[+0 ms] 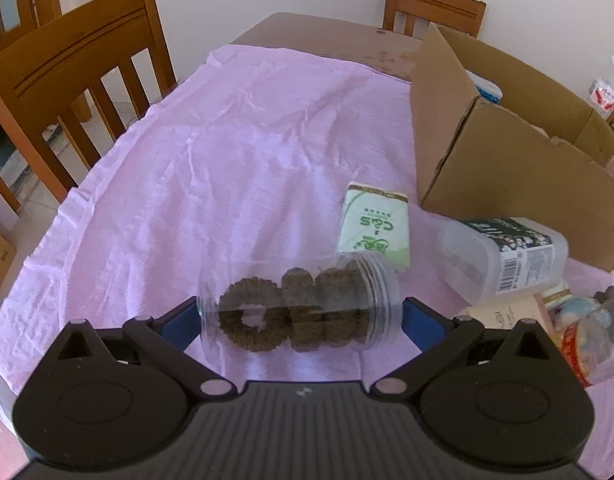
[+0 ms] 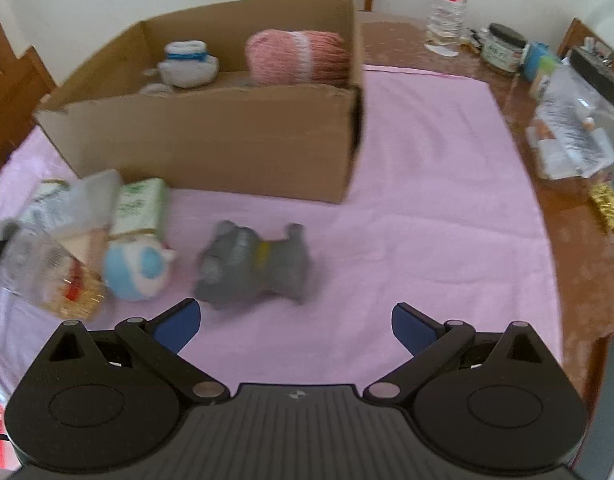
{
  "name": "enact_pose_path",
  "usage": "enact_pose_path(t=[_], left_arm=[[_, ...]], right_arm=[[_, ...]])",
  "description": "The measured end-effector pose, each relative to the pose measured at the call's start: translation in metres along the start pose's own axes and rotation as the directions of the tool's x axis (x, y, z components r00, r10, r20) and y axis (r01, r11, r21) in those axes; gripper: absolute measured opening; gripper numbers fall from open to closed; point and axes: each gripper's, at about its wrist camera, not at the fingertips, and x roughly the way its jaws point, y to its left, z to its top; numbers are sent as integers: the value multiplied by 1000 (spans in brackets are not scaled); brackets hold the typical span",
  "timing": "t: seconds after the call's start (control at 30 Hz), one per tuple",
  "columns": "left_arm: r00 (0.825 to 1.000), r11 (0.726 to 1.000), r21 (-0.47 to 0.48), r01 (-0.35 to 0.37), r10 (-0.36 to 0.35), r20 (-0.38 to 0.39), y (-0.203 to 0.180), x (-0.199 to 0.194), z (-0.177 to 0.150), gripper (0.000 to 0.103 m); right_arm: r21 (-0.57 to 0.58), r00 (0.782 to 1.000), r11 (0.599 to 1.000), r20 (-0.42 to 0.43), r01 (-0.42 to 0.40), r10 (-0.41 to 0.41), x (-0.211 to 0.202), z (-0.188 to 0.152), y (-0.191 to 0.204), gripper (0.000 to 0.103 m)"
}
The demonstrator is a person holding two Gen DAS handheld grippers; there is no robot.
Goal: Organize objects
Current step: 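Grasp brown cookie jar with left tool while right tool grasps grey toy dog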
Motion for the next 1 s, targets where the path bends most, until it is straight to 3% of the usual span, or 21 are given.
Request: enact_pose_path(t=[0.1, 0.33, 0.53, 0.83, 1.0], left_arm=[[1000, 1000, 14, -21, 21, 3, 0, 1, 0, 102], [999, 999, 14, -38, 38, 1, -2, 4, -1, 102], [999, 999, -16, -37, 37, -11, -5, 10, -1, 102], [999, 997, -69, -35, 35, 5, -4, 9, 3, 101], [1000, 998, -63, -23, 23, 6, -3, 7, 8, 95]], right_arm=[[-4, 1000, 1000, 5, -20, 20, 8, 9, 10, 103], [-93, 995, 991, -5, 97, -98, 36, 12, 30, 103], [-97, 995, 990, -13, 100, -102, 44, 15, 30, 103], [-98, 996, 992, -42, 78, -82, 49, 21, 30, 87], [-117, 996, 991, -57, 64, -71, 47, 25, 33, 80]])
